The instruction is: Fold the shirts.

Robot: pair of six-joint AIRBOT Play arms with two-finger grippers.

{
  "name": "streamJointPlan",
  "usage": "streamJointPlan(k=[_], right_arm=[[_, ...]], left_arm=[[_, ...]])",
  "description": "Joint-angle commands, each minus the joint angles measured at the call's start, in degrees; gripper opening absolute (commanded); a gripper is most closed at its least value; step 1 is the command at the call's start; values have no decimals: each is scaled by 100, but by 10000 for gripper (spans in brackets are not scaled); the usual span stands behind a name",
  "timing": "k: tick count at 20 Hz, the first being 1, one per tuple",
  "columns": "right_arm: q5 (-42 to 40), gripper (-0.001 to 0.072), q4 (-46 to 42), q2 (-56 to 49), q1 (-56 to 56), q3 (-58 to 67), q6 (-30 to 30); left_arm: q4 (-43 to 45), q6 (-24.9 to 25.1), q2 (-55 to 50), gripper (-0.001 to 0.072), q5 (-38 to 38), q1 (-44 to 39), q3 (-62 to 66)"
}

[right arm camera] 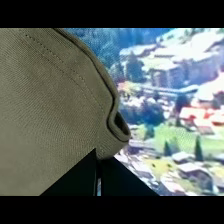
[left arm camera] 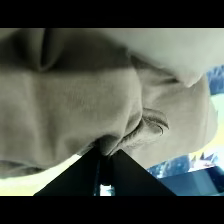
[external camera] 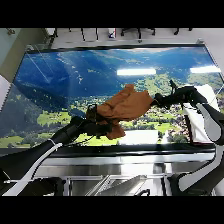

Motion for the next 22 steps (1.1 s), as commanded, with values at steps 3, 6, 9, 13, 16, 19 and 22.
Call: streamJointPlan(k=[3, 6, 9, 13, 16, 19, 22], right_arm=[[-17, 18, 299, 173, -2, 61, 4], [-74, 18, 380, 621, -9, 225, 2], [-76, 18, 382, 1408, -42, 490, -114], [-72, 18, 380, 2909, -308, 981, -153], [101, 18, 376, 4264, -640, 1609, -240], [787, 18, 122, 5534, -929, 2264, -308], [1370, 18, -254, 6255, -1019, 2468, -302]], left_arm=[[332, -15, 767, 13, 37, 142, -2], [428, -13, 1510, 13, 57, 385, 0], [426, -11, 2400, 13, 63, 748, 4], [431, 131, 3790, 13, 33, 1248, 413], [435, 444, 4677, 13, -223, 1620, 1478], [435, 658, 5112, 13, -330, 2146, 2546], [437, 975, 5180, 13, -131, 2806, 3346]])
